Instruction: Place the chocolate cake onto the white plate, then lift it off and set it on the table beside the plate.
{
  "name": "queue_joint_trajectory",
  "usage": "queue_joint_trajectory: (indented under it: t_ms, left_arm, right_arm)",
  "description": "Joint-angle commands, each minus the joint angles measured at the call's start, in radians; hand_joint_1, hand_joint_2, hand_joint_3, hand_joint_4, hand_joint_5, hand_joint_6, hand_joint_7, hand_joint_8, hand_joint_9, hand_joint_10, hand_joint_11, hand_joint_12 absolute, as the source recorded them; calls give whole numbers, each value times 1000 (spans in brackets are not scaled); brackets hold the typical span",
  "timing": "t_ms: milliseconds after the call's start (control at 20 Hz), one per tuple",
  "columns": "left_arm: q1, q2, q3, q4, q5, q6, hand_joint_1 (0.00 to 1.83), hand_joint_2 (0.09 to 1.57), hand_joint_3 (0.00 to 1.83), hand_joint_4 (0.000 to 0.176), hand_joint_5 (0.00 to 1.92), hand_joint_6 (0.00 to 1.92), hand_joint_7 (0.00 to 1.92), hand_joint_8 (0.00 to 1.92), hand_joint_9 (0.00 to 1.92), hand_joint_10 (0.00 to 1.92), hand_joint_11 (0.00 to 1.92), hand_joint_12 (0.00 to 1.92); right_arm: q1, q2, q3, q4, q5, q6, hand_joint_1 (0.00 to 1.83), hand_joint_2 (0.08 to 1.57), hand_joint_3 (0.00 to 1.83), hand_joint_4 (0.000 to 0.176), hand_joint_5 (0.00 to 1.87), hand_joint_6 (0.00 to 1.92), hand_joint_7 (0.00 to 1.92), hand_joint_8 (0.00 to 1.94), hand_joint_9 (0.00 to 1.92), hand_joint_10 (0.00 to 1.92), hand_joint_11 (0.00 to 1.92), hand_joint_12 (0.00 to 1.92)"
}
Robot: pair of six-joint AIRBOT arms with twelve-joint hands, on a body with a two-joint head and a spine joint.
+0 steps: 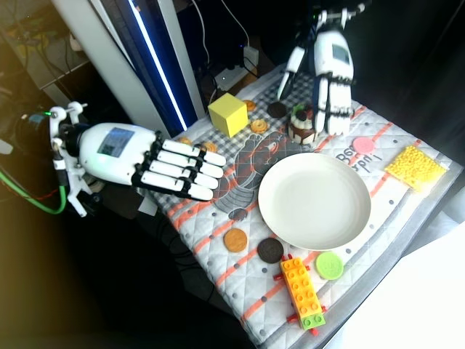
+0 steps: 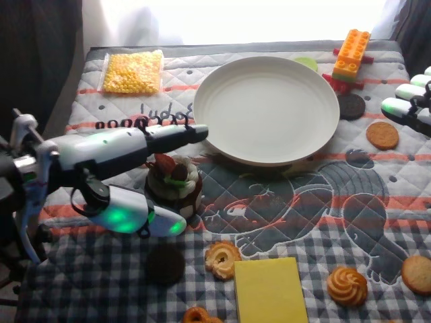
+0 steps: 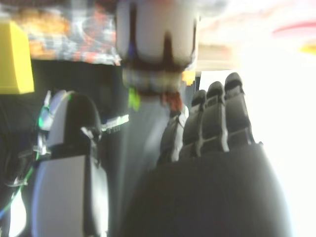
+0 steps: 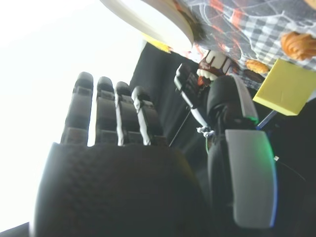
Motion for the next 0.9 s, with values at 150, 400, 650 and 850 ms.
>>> queue_joint_trajectory:
  t_ms: [150, 400, 650, 850]
  left_arm:
    - [-16, -24, 22, -12, -41, 3, 1168, 1125, 2, 32, 245, 665, 149, 1188, 65, 1448, 36, 1809]
    - [-16, -20, 14, -26, -103, 3, 975, 1481, 3, 7, 352, 1858, 402, 1921, 207, 1914, 139, 1921]
    - [-95, 2, 0, -20, -211, 4, 991, 1439, 0, 18, 470, 1775, 399, 1836, 251, 1755, 353, 1903]
    - [-187, -93, 79, -48, -169, 4, 1296, 1230, 0, 0, 199, 1407, 231, 1609, 281, 1687, 321, 1873]
  right_arm:
    - [10, -1, 4, 17, 122, -1, 495, 1248, 0, 0, 0, 0, 0, 0, 0, 0, 0, 476]
    - [2, -3, 4, 26, 128, 3, 468, 1264, 0, 0, 0, 0, 0, 0, 0, 0, 0, 622]
    - [-4, -3, 5, 41, 138, 3, 426, 1272, 0, 0, 0, 0, 0, 0, 0, 0, 0, 246]
    - [-6, -2, 6, 55, 162, 4, 505, 1267, 0, 0, 0, 0, 0, 0, 0, 0, 0, 95]
